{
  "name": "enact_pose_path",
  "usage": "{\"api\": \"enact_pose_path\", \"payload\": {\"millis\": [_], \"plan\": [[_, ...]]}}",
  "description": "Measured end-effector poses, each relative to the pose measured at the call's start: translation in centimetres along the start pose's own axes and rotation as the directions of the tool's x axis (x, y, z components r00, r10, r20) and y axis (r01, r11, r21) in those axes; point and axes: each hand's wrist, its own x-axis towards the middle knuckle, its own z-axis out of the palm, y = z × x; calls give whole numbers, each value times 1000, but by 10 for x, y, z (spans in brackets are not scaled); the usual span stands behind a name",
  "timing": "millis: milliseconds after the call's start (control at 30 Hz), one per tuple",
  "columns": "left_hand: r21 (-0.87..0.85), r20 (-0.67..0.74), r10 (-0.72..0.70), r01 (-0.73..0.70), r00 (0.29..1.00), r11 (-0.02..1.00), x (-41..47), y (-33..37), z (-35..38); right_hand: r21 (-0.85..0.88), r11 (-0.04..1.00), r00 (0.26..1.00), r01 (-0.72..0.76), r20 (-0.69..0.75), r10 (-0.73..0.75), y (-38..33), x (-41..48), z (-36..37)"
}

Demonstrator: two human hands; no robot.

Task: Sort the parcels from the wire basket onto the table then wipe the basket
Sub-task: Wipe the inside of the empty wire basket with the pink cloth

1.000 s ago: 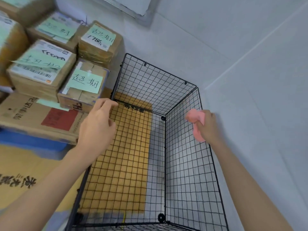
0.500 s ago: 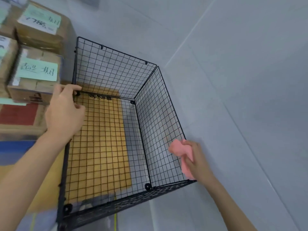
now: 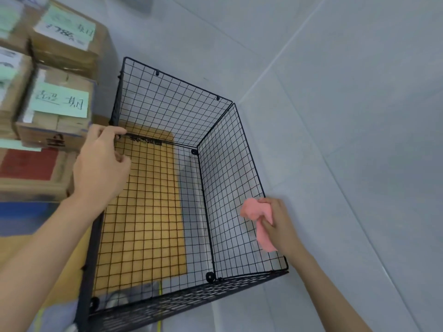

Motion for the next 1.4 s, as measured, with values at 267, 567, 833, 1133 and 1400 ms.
{"api": "enact_pose_path", "payload": {"millis": [267,567,833,1133,1400], "plan": [[14,3,-1,1,1000,1000,0,-1,0,-180,982,998,52,-37,-59,-8,128,9],[28,-1,-36,36,999,999,0,-1,0,-298,953,996,45,-64,-67,-38,243,12],[25,-4,-34,34,999,999,-1,0,1,-370,927,996,57,-49,-80,-41,321,14],[72,-34,-52,54,998,996,-2,3,0,-267,964,999,6,-43,-18,-24,385,22],[187,-96,-108,125,989,974,1,8,5,-124,992,999,-28,-29,25,-43,345,17]]}}
